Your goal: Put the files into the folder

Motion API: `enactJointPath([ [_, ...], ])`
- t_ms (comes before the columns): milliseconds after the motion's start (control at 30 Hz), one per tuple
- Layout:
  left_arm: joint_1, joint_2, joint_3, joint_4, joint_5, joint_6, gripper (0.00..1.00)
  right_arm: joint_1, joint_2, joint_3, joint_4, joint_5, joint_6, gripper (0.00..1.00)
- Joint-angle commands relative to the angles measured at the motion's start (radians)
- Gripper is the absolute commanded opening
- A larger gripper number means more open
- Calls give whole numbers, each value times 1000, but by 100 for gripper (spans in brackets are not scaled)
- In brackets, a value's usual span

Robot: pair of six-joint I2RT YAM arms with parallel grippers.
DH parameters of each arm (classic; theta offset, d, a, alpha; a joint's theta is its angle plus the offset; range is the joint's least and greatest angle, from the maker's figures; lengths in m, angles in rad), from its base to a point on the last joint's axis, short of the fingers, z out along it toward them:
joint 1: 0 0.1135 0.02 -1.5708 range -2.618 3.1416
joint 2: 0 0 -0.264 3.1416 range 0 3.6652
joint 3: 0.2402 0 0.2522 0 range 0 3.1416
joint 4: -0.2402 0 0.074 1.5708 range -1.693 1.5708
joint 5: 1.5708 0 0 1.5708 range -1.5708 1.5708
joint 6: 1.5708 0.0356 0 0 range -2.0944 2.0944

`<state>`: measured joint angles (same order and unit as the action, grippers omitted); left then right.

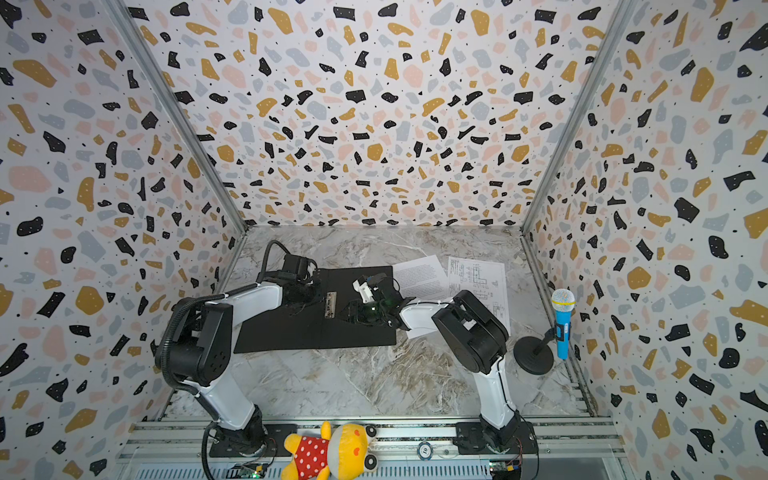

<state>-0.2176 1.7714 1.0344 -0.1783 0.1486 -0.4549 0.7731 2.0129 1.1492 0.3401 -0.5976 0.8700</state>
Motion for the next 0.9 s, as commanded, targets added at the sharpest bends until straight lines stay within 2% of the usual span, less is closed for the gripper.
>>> enactJointPath([
  [0, -6, 30, 48, 25, -14, 21, 21, -5, -31, 0, -9, 1, -5, 52],
  [433, -19, 117, 91, 37, -34, 21, 13, -32, -51, -65, 33, -5, 12, 53],
  [600, -27, 117, 87, 67, -14, 7, 13, -47, -63, -89, 40, -8, 10, 54],
  [867, -35, 131, 75, 85, 17, -27, 4, -75, -88, -130, 54, -8, 12, 54],
])
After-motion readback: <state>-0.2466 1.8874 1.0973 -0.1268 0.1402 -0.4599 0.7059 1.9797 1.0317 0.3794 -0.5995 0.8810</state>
